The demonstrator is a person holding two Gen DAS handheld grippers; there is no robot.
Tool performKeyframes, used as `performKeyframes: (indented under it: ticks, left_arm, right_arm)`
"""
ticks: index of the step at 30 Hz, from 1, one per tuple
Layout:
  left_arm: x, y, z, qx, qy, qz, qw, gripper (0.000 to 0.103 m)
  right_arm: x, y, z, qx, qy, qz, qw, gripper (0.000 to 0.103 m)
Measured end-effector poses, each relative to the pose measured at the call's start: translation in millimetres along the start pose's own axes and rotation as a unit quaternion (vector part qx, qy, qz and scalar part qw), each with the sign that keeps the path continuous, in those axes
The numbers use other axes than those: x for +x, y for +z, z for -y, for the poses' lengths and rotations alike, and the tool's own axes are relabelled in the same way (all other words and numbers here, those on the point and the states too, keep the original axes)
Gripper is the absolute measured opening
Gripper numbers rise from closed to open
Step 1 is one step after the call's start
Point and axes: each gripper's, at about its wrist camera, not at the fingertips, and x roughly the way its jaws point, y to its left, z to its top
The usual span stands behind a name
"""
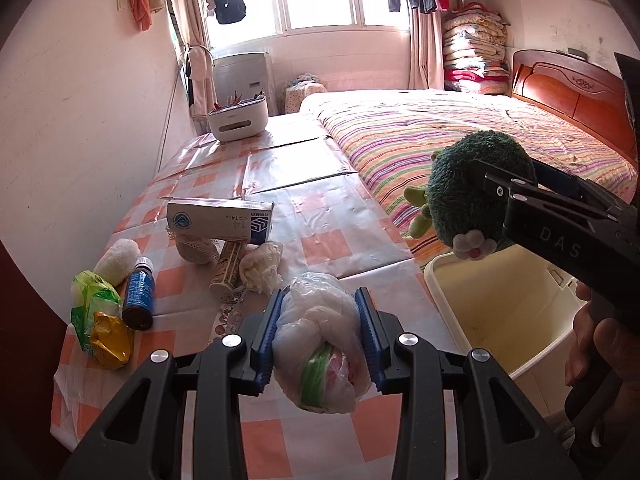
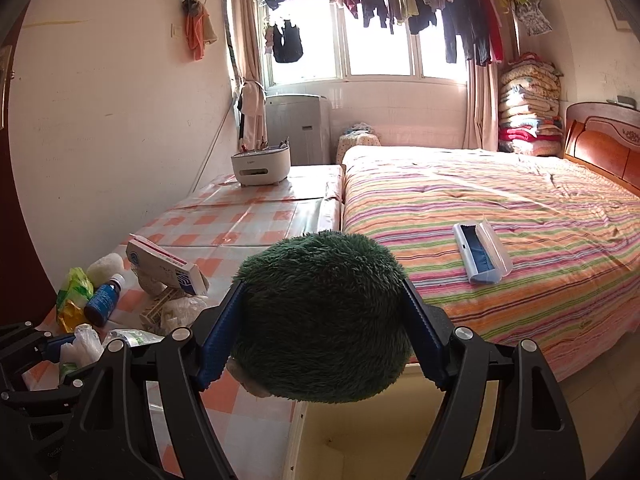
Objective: Collect trash
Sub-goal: 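Drop the plush into the beige bin with the right gripper while the left gripper carries the bag over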
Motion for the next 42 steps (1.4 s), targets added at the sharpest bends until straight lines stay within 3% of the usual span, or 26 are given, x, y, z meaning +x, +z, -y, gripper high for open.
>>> performKeyframes:
  ticks: [17, 20, 22, 42]
  left_arm:
    - [2, 10, 66, 0.043, -0.061, 0.004, 0.9972, 0.035]
    - [4, 11, 75, 0.048, -0.067, 0.002, 0.9966, 0.035]
    - [6, 11, 79, 0.051, -0.071, 0.000, 0.9962, 0.035]
    - [50, 14, 130, 0.081, -0.128, -0.045, 0.9875, 0.038]
  right_arm:
    - [-9, -42, 82, 0.076, -0.075, -0.055, 0.993, 0.077]
    - [-14, -44, 91, 0.091, -0.077, -0.049, 0.992, 0.078]
    - [-18, -45, 95, 0.095, -0.085, -0.041, 0.991, 0.085]
    - [-39, -38, 133, 0.165, -0.129, 0.011, 0.978, 0.087]
